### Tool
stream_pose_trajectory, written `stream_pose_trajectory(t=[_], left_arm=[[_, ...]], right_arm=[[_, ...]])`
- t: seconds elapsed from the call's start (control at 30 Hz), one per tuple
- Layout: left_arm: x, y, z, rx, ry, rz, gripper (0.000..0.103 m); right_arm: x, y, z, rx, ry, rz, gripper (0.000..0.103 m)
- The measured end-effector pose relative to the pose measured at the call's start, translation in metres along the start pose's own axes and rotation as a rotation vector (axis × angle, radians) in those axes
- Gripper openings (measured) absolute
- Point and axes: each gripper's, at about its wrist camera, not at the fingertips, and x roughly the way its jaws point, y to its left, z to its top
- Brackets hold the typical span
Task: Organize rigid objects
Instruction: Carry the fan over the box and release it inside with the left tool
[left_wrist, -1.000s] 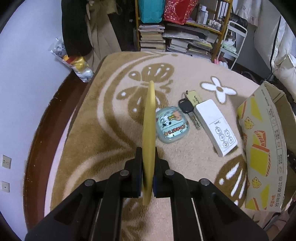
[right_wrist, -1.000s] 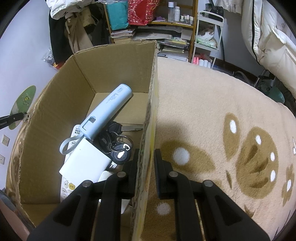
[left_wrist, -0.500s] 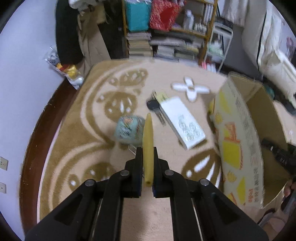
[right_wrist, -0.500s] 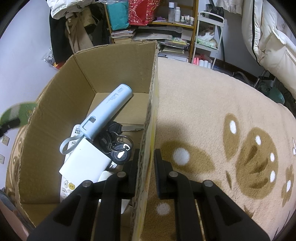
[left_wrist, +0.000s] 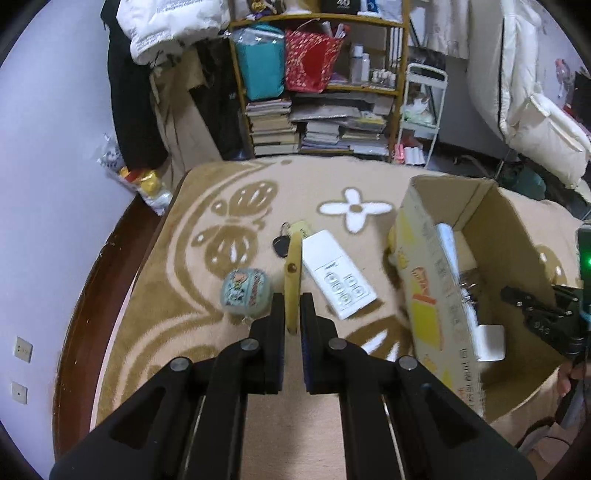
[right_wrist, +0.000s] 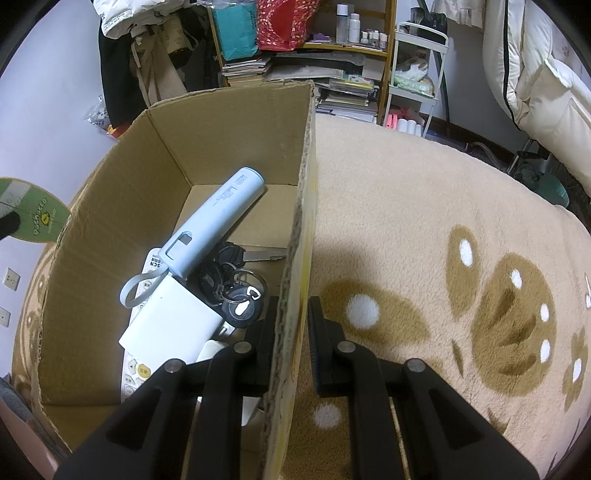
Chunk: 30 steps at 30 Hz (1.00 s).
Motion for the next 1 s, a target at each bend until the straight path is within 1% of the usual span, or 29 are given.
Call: stream_pose_trajectory(t=[0.17, 0.27, 0.37, 0.5, 0.67, 0.73, 0.9, 1.0], left_arm=[[-0.020, -0.011, 0.010, 0.009, -0.039, 0.006, 0.007], [-0.036, -0.025, 0.018, 0.034, -0.077, 0.015, 0.007], [-0.046, -0.039, 0.026, 0.048, -0.107, -0.007, 0.007], [-0.048, -0.058, 0.036, 0.042, -0.117, -0.039, 0.007], [-0.050, -0.083, 0.046, 0.025, -0.128, -0.099, 0.007], [-0.049, -0.094, 0.048, 0.035, -0.130, -0.104, 0.007], [-0.043, -0.121, 0.046, 0.069, -0.111, -0.157, 0.007], [-0.032, -0.141, 0.042, 0.122, -0.093, -0.146, 0.007]], right_arm=[[0.000, 0.001, 0.000, 0.000, -0.001, 0.000, 0.013], [0.000, 0.002, -0.001, -0.010, -0.003, -0.009, 0.013], [0.000, 0.002, -0.001, -0.005, -0.003, -0.004, 0.013], [0.000, 0.003, -0.001, 0.000, -0.001, 0.003, 0.013], [0.000, 0.002, 0.000, 0.000, -0.002, 0.006, 0.013], [0.000, 0.001, 0.000, 0.000, -0.002, 0.007, 0.013], [0.000, -0.001, 0.000, 0.000, -0.002, 0.010, 0.013], [0.000, 0.000, 0.000, 0.000, -0.002, 0.012, 0.013]])
